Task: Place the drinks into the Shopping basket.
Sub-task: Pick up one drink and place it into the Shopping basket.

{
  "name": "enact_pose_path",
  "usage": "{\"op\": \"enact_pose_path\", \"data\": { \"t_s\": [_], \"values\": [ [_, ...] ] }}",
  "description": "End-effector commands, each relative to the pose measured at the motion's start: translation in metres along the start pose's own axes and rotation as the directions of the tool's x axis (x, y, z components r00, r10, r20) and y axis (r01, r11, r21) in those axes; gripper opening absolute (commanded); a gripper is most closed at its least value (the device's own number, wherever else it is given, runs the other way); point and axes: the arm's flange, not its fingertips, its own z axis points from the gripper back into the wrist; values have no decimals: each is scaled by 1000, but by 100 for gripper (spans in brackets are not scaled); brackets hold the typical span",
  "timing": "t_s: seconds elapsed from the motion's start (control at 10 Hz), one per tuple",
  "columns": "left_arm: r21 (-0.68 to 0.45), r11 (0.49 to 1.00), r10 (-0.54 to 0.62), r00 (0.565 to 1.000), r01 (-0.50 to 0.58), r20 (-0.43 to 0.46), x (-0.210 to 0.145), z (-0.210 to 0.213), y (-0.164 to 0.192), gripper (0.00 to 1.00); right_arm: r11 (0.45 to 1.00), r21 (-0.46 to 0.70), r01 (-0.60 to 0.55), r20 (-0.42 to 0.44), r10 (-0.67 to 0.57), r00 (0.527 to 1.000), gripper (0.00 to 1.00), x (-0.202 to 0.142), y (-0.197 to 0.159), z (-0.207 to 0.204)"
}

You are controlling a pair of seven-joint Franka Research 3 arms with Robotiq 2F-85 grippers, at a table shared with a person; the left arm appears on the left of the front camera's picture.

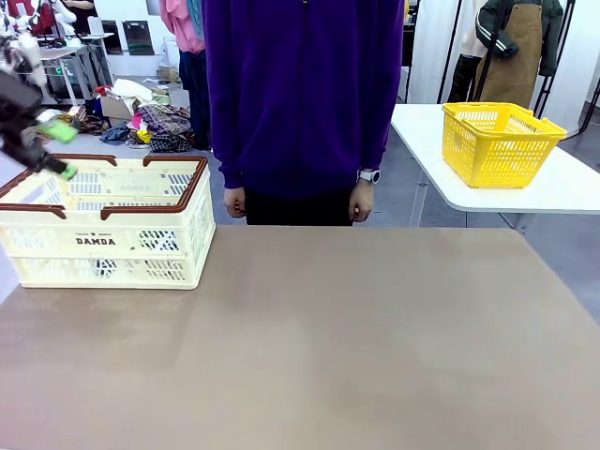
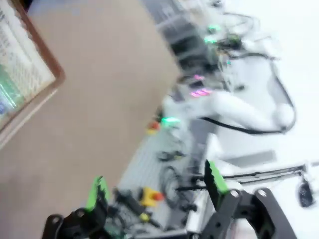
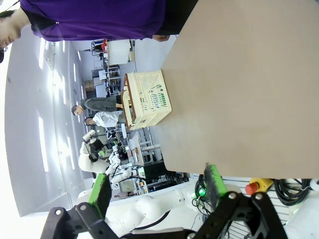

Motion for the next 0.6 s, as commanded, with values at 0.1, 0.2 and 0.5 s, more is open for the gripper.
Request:
{"op": "enact_pose_path", "data": {
  "t_s": [0.1, 0.2, 0.5],
  "values": [
    [-297, 932, 260, 954, -207, 152, -45, 1, 48, 100, 1000, 24, 6, 7, -7, 1000, 100, 2, 5, 1],
    [-274, 941, 268, 930, -198, 250, -53, 4, 60, 100, 1000, 24, 6, 7, -7, 1000, 100, 2, 5, 1],
    [-259, 958, 142, 988, -123, 55, -45, -1, 41, 100, 1000, 24, 6, 7, -7, 1000, 100, 2, 5, 1]
  ]
}}
